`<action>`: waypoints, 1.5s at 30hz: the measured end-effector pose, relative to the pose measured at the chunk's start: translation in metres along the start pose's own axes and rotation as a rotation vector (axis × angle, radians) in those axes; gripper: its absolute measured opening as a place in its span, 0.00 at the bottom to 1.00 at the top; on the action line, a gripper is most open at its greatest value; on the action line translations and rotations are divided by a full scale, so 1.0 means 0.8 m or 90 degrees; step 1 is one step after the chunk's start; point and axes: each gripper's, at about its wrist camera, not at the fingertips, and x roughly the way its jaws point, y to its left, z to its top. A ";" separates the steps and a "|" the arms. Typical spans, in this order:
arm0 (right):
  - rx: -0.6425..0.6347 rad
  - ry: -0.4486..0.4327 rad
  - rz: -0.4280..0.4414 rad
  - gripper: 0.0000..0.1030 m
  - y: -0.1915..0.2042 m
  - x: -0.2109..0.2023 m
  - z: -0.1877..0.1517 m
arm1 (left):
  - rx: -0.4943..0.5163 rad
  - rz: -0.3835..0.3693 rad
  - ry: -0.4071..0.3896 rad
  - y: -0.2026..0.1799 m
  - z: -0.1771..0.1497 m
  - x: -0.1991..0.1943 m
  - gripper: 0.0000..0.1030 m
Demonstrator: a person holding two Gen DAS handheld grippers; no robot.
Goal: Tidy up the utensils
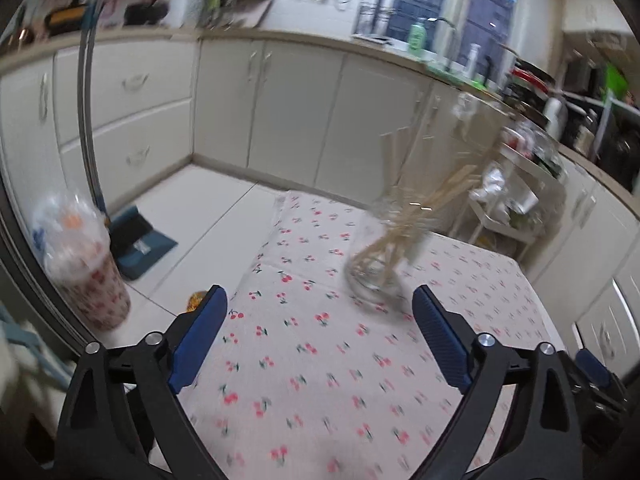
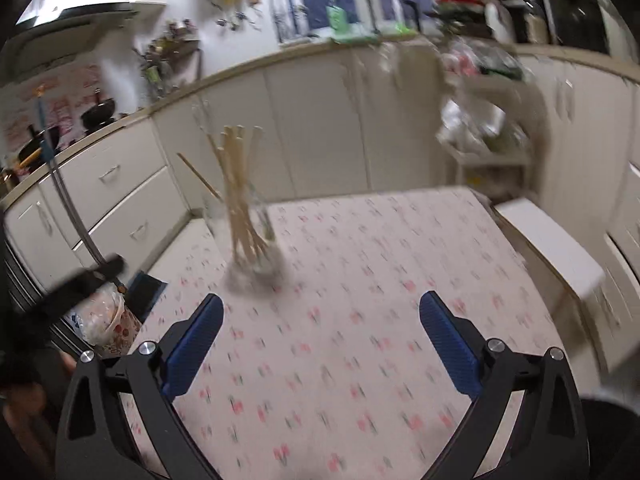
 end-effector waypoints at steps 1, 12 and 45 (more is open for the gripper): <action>0.004 -0.002 -0.002 0.92 -0.002 -0.011 0.000 | 0.017 0.000 -0.002 -0.008 0.000 -0.017 0.90; 0.010 -0.021 0.010 0.93 0.015 -0.200 0.008 | 0.089 -0.011 -0.021 -0.043 -0.020 -0.215 0.92; -0.015 -0.013 0.054 0.93 0.084 -0.383 -0.077 | 0.028 -0.038 -0.082 0.002 -0.054 -0.448 0.93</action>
